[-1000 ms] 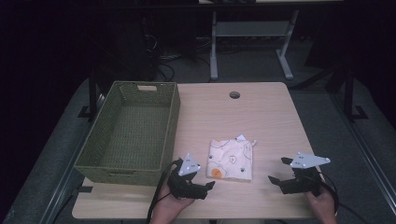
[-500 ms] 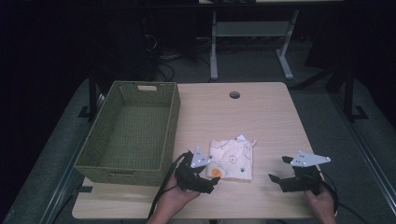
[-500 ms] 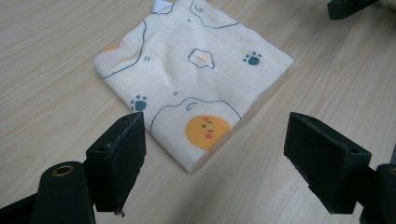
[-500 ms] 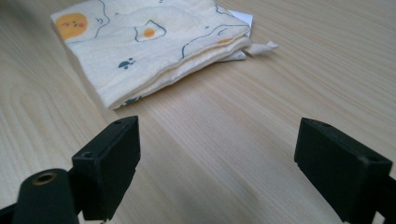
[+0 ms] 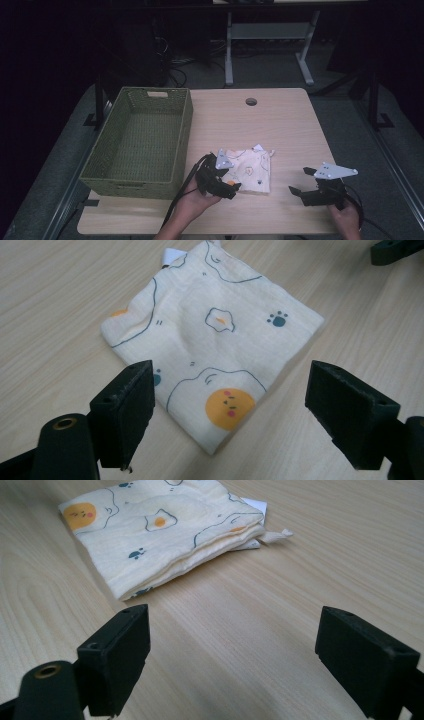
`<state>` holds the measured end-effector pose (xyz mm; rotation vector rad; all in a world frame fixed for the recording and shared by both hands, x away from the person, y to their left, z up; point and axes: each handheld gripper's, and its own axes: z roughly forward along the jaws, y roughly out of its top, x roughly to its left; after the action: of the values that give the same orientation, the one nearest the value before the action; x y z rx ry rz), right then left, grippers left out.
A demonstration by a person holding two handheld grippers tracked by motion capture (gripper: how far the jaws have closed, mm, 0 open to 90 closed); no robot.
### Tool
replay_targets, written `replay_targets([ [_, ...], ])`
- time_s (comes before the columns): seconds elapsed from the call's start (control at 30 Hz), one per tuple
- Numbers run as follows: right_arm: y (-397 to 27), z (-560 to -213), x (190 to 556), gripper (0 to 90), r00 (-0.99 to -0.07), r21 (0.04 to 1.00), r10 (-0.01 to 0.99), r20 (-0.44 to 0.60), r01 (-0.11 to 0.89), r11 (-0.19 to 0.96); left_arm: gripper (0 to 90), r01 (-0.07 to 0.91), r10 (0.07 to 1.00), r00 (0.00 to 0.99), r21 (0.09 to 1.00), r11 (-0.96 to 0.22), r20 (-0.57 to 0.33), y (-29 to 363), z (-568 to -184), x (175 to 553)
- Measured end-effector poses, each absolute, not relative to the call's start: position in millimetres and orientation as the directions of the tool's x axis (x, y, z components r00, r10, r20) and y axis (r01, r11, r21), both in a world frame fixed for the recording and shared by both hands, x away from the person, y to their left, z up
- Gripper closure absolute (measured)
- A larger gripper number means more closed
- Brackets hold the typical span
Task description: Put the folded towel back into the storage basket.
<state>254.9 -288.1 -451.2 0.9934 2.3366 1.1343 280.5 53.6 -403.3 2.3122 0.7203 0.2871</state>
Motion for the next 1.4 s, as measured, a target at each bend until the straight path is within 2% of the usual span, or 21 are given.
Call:
replay_targets([
  [0.27, -292.0, -451.4, 256.6, 13.7, -0.679, 0.795, 0.734, -0.008, 0.441, 0.417, 21.4, 0.449, 0.581, 0.814, 0.641, -0.622, -0.006, 46.4, -408.8, 296.1],
  [0.73, -292.0, -452.7, 256.7, 13.7, -0.688, 0.789, 0.726, 0.0, 0.446, 0.423, 23.2, 0.426, 0.564, 0.825, 0.613, -0.665, 0.037, 11.0, -415.0, 312.3],
  [0.87, -292.8, -453.4, 257.6, 13.7, -0.69, 0.787, 0.724, 0.0, 0.447, 0.426, 29.3, 0.446, 0.555, 0.832, 0.574, -0.687, 0.018, 0.9, -419.7, 322.9],
  [1.23, -293.7, -452.1, 257.1, 13.7, -0.688, 0.794, 0.725, 0.002, 0.442, 0.417, 32.7, 0.452, 0.548, 0.836, 0.536, -0.713, 0.025, -16.4, -430.5, 337.8],
  [1.4, -294.5, -452.3, 257.5, 13.7, -0.687, 0.794, 0.727, -0.001, 0.441, 0.418, 34.5, 0.476, 0.551, 0.835, 0.491, -0.73, 0.009, -24.6, -438.1, 347.8],
])
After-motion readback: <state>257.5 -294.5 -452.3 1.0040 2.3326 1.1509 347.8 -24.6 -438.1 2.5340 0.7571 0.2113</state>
